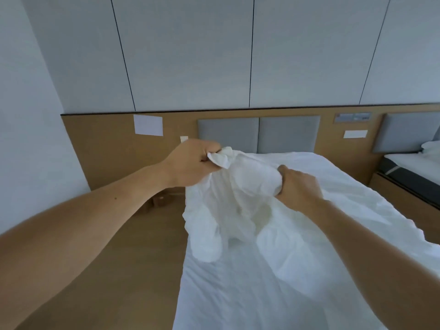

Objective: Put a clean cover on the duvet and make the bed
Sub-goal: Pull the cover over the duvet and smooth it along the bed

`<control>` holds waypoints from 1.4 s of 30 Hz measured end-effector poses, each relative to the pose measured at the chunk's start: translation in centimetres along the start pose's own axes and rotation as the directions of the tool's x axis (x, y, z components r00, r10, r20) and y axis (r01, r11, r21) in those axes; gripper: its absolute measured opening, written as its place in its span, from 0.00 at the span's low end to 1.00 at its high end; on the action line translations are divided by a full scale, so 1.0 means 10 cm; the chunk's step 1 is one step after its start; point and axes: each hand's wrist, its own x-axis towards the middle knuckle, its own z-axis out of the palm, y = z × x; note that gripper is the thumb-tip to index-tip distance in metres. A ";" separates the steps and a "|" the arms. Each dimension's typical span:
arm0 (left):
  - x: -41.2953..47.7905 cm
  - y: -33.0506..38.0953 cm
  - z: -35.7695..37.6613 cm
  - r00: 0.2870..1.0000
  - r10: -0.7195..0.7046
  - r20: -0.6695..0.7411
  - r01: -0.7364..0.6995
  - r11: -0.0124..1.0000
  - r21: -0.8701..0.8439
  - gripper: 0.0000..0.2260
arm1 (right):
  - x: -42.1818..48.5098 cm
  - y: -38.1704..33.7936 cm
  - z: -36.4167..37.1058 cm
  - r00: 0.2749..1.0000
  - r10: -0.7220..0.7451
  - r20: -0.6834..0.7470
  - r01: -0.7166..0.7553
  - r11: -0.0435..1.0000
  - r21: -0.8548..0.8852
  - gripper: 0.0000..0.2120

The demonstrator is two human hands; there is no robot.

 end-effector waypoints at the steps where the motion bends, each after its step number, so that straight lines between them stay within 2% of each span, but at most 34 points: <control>1: -0.05 0.05 0.02 1.000 -0.001 0.014 0.001 0.999 0.035 0.20 | 0.01 0.06 -0.07 1.000 0.015 -0.015 -0.016 0.999 -0.035 0.11; 3: -0.12 0.17 0.05 1.000 0.004 0.013 -0.004 1.000 0.020 0.20 | 0.08 0.14 -0.39 0.970 0.089 -0.228 -0.081 0.996 0.045 0.09; 5: -0.16 0.32 0.03 0.996 0.078 -0.031 -0.078 0.997 -0.005 0.19 | 0.09 0.18 -0.73 0.870 0.154 -0.469 -0.100 0.985 0.139 0.09; 7: -0.23 0.44 -0.01 0.978 0.188 -0.092 -0.186 0.982 0.029 0.18 | 0.00 0.14 -0.82 0.778 0.215 -0.590 -0.033 0.952 0.304 0.11; 8: -0.28 0.47 -0.02 0.974 0.211 -0.085 -0.209 0.977 0.040 0.18 | -0.09 0.10 -0.76 0.793 0.222 -0.568 -0.010 0.936 0.351 0.12; 9: -0.35 0.49 -0.02 0.979 0.200 -0.039 -0.198 0.979 0.040 0.18 | -0.22 0.07 -0.65 0.861 0.186 -0.473 -0.005 0.934 0.358 0.13; 10: -0.43 0.47 0.01 0.985 0.168 0.043 -0.170 0.985 0.041 0.18 | -0.34 0.07 -0.48 0.941 0.118 -0.317 -0.015 0.951 0.309 0.14; 11: -0.54 0.45 0.05 0.982 0.125 0.145 -0.135 0.989 0.062 0.18 | -0.47 0.08 -0.31 0.991 0.042 -0.131 -0.012 0.975 0.221 0.15; 12: -0.65 0.42 0.09 0.967 0.080 0.244 -0.108 0.989 0.106 0.19 | -0.60 0.10 -0.18 0.999 -0.013 0.035 0.009 0.993 0.118 0.16; 13: -0.75 0.40 0.13 0.946 0.040 0.320 -0.091 0.985 0.146 0.20 | -0.70 0.12 -0.10 0.991 -0.033 0.130 0.027 0.998 0.050 0.16; 15: -0.93 0.39 0.18 0.922 0.003 0.387 -0.071 0.984 0.162 0.19 | -0.86 0.11 -0.10 0.988 -0.022 0.154 0.011 0.997 0.072 0.13; 19: -1.29 0.41 0.17 0.913 0.001 0.407 -0.018 0.999 0.037 0.20 | -1.19 0.00 -0.27 0.994 0.009 0.110 -0.033 0.976 0.217 0.13; 24: -1.58 0.48 -0.03 0.966 -0.030 0.255 0.065 0.989 -0.130 0.21 | -1.66 -0.27 -0.43 0.960 -0.053 0.276 -0.050 0.935 0.351 0.34; 27: -1.62 0.63 0.06 0.973 -0.040 0.229 0.075 0.986 -0.149 0.21 | -1.71 -0.24 -0.48 0.988 -0.019 0.151 -0.041 0.923 0.382 0.36; 29: -1.57 0.70 0.12 0.973 -0.065 0.223 0.091 0.990 -0.111 0.20 | -1.71 -0.14 -0.44 0.991 -0.020 0.130 -0.021 0.951 0.308 0.35; 31: -1.46 0.75 0.16 0.974 -0.106 0.200 0.122 0.990 -0.065 0.19 | -1.73 -0.03 -0.31 0.982 -0.035 0.186 -0.007 0.976 0.217 0.38; 34: -1.23 0.83 0.28 0.979 -0.150 0.139 0.156 0.987 -0.035 0.20 | -1.80 0.19 -0.05 0.959 -0.046 0.280 -0.046 0.949 0.313 0.51; 37: -0.94 0.94 0.42 0.980 -0.193 0.055 0.192 0.981 0.013 0.19 | -1.90 0.50 0.23 0.884 -0.097 0.458 -0.087 0.927 0.364 0.59; 39: -0.81 0.93 0.50 0.970 -0.243 -0.014 0.243 0.970 0.008 0.19 | -1.94 0.75 0.47 0.836 -0.069 0.544 -0.144 0.929 0.340 0.52; 42: -0.86 0.77 0.62 0.934 -0.348 -0.076 0.348 0.937 -0.017 0.19 | -1.93 1.05 0.76 0.814 -0.037 0.580 -0.193 0.924 0.330 0.21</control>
